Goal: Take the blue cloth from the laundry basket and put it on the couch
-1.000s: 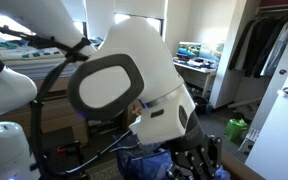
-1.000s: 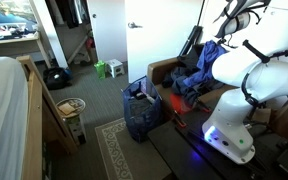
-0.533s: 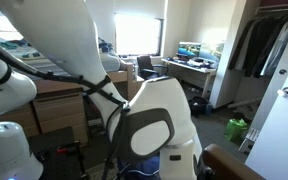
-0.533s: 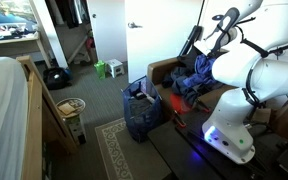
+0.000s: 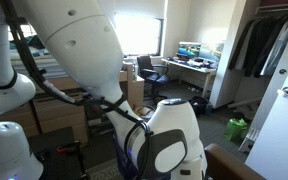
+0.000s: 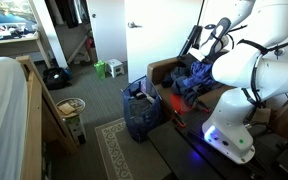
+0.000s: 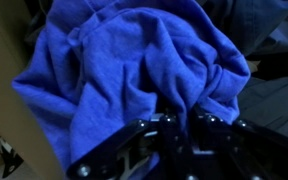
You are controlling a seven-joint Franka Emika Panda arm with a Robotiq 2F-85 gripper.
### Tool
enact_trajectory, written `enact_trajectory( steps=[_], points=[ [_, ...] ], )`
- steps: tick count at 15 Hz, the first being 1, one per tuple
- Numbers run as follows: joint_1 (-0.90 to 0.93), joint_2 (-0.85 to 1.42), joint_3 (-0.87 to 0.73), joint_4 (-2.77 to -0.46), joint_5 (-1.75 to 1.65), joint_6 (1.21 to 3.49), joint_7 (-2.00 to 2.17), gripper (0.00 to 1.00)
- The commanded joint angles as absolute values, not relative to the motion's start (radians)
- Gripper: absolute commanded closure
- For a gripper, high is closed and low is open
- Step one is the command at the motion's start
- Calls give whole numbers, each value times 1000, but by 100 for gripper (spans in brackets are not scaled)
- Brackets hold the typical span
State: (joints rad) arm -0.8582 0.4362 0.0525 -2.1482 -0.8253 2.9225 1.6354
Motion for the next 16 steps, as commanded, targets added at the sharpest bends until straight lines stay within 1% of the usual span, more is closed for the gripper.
enact_trajectory(
  steps=[1, 4, 6, 7, 8, 10, 16],
  points=[
    [-808, 374, 32, -2156, -865, 2918, 1686, 47],
    [-763, 272, 28, -2210, -900, 2903, 1721, 23],
    [-746, 212, 41, -2242, -914, 2900, 1723, 10],
    [-734, 176, 49, -2264, -918, 2894, 1716, 2],
    [-722, 143, 55, -2286, -924, 2900, 1710, 0],
    [-708, 79, 84, -2341, -906, 2912, 1661, 0],
    [-670, -80, 198, -2526, -759, 3026, 1363, 0]
  ],
)
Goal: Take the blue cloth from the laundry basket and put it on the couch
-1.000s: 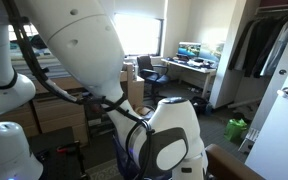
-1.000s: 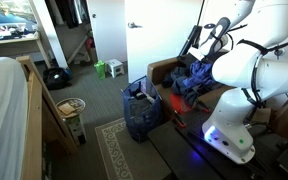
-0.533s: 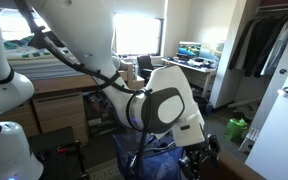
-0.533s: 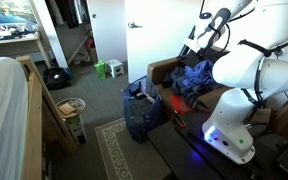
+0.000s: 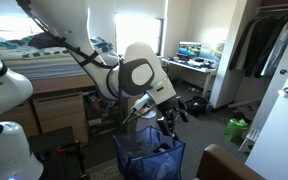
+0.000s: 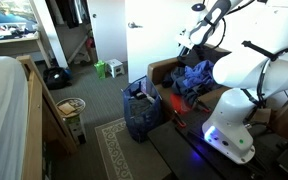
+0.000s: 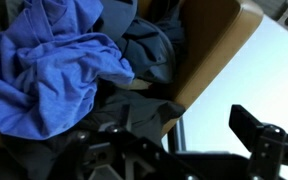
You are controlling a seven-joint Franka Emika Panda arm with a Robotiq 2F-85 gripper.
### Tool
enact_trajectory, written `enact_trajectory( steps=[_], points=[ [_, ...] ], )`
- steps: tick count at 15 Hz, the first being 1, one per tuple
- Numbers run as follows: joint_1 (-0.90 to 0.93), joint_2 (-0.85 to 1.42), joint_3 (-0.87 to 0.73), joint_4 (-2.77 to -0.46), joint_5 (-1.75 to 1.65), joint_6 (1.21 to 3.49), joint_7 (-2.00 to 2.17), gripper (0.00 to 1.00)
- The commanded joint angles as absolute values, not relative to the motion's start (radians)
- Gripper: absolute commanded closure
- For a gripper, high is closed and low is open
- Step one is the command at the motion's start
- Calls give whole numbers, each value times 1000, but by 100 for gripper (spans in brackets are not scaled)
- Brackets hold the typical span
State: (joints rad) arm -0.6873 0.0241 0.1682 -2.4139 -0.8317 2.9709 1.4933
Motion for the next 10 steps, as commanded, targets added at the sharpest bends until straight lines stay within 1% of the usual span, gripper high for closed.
enact_trajectory(
  steps=[1, 5, 9, 10],
  points=[
    [-655, -103, 207, -2541, -760, 3020, 1347, 0],
    [-576, -189, 220, -2623, -703, 3026, 1218, 0],
    [-497, -259, 211, -2665, -674, 2971, 1146, 0],
    [-527, -194, 221, -2622, -707, 2997, 1197, 0]
  ],
)
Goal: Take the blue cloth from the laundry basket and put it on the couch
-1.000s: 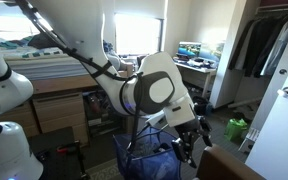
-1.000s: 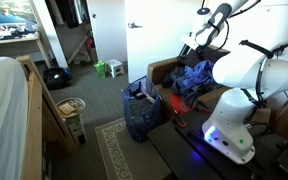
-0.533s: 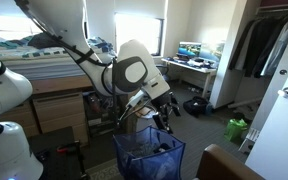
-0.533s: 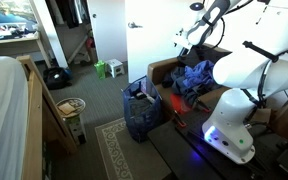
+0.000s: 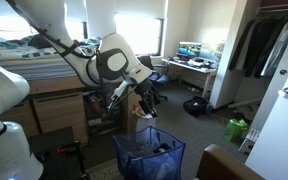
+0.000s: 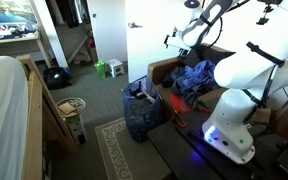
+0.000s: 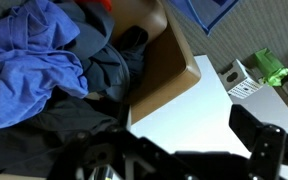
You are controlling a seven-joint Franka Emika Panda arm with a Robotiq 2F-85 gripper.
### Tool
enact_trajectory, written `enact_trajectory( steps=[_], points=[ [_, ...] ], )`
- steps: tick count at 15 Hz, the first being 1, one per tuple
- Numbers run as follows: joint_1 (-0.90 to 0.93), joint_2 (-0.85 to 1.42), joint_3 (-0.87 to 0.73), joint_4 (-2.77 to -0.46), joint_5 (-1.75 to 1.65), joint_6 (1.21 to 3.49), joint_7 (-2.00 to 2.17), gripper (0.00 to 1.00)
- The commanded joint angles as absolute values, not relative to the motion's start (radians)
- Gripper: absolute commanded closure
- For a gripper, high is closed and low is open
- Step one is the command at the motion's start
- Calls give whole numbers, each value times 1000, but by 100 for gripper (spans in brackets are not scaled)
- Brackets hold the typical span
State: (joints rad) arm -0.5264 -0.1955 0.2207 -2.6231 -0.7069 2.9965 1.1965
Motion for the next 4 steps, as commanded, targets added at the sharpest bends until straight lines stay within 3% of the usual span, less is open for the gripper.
enact_trajectory(
  steps=[1, 4],
  points=[
    [-515, -209, 220, -2633, -701, 2994, 1185, 0],
    [-507, -228, 219, -2645, -697, 2991, 1180, 0]
  ],
)
